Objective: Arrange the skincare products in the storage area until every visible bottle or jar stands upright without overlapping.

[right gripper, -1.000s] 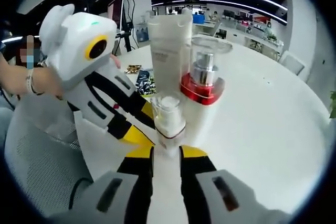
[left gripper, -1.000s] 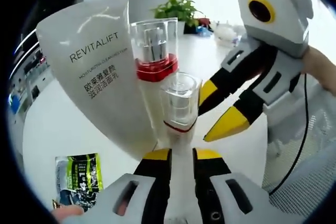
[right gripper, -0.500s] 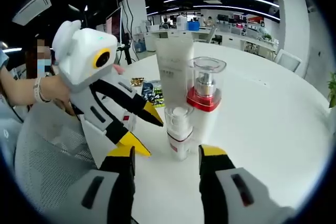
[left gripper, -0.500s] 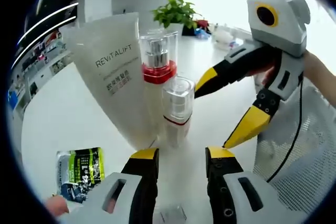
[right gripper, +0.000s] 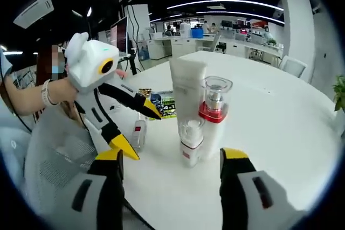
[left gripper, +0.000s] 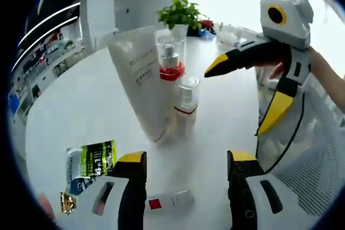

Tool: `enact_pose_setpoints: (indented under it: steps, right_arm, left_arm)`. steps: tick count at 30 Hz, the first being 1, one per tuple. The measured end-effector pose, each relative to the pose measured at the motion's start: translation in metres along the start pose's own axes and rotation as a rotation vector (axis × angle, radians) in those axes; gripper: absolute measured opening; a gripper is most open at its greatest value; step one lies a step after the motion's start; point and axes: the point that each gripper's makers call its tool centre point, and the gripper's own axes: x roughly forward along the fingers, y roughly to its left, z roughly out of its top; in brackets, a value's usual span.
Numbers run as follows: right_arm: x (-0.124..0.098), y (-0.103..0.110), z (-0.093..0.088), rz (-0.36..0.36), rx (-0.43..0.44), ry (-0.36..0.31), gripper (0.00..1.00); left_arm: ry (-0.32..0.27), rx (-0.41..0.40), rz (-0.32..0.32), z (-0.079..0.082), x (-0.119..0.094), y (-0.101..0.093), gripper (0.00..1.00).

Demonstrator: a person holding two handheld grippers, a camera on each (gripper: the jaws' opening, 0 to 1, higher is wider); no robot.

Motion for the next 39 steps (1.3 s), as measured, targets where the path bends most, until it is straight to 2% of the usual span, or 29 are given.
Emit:
enact_pose_setpoints:
  steps: [5, 14, 17, 19, 24, 26, 28, 39]
  right_arm:
    - [-0.005, 0.005, 0.005, -0.018, -0.019, -0.015, 0.81]
    - [-0.013, 0.011, 0.015, -0.042, -0.04, -0.041, 0.89]
    - [-0.014, 0.015, 0.018, -0.047, -0.053, -0.041, 0.91]
    - [-0.014, 0.015, 0.017, -0.052, -0.072, -0.035, 0.94]
    - [-0.016, 0.025, 0.021, -0.041, -0.089, -0.035, 0.99]
    - [-0.019, 0.028, 0.024, -0.045, -0.092, -0.047, 1.0]
    - [-0.021, 0.027, 0.028, -0.05, -0.092, -0.058, 1.0]
    - [-0.025, 0.033, 0.04, -0.063, -0.106, -0.082, 1.0]
  left_arm:
    - [0.004, -0.022, 0.018, -0.005, -0.01, 0.007, 0.64]
    - [-0.005, -0.063, 0.061, -0.014, -0.034, 0.014, 0.71]
    - [-0.018, -0.086, 0.105, -0.016, -0.043, 0.021, 0.81]
    - [-0.01, -0.071, 0.144, -0.019, -0.051, 0.026, 0.82]
    - [-0.034, -0.101, 0.148, -0.02, -0.066, 0.024, 0.85]
    - [-0.046, -0.113, 0.155, -0.021, -0.073, 0.023, 0.87]
    - [-0.056, -0.126, 0.172, -0.023, -0.079, 0.025, 0.94]
    - [-0.086, -0.157, 0.188, -0.027, -0.102, 0.02, 0.97]
